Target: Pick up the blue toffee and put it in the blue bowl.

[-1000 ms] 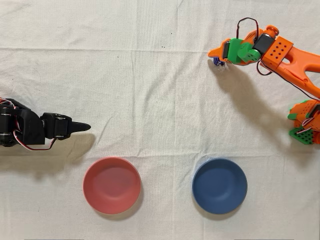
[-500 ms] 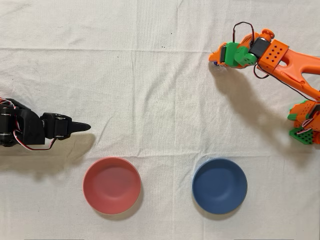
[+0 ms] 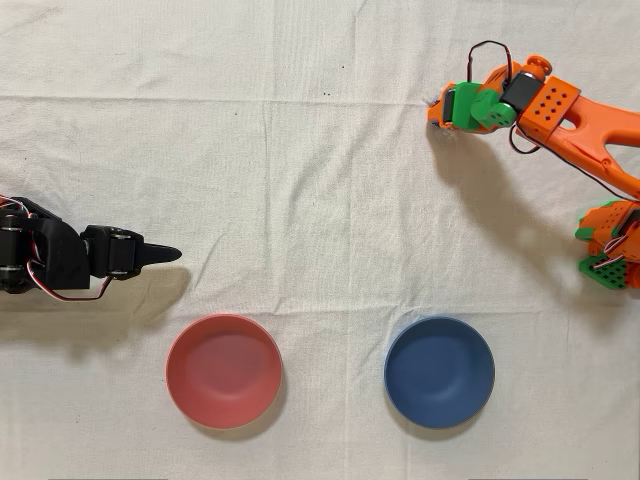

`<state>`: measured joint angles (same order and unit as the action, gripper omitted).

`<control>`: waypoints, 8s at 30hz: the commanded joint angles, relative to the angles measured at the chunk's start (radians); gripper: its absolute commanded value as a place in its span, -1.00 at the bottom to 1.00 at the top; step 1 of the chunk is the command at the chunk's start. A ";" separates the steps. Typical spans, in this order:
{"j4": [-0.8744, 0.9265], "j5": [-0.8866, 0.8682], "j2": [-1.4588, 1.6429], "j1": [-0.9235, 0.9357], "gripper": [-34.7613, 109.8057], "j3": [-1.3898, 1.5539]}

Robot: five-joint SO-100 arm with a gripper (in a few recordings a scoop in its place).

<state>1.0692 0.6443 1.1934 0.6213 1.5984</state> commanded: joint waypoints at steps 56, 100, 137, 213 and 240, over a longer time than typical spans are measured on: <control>0.402 -0.258 0.646 -0.894 -0.32 -0.176; 0.215 -0.486 0.250 -1.235 -0.05 -0.169; 0.178 -0.419 0.775 -0.876 -0.52 0.193; 0.015 -0.574 2.072 -0.571 -0.52 1.526; 0.015 -0.574 2.072 -0.571 -0.52 1.526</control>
<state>1.0799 0.0660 3.2689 0.0353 3.1416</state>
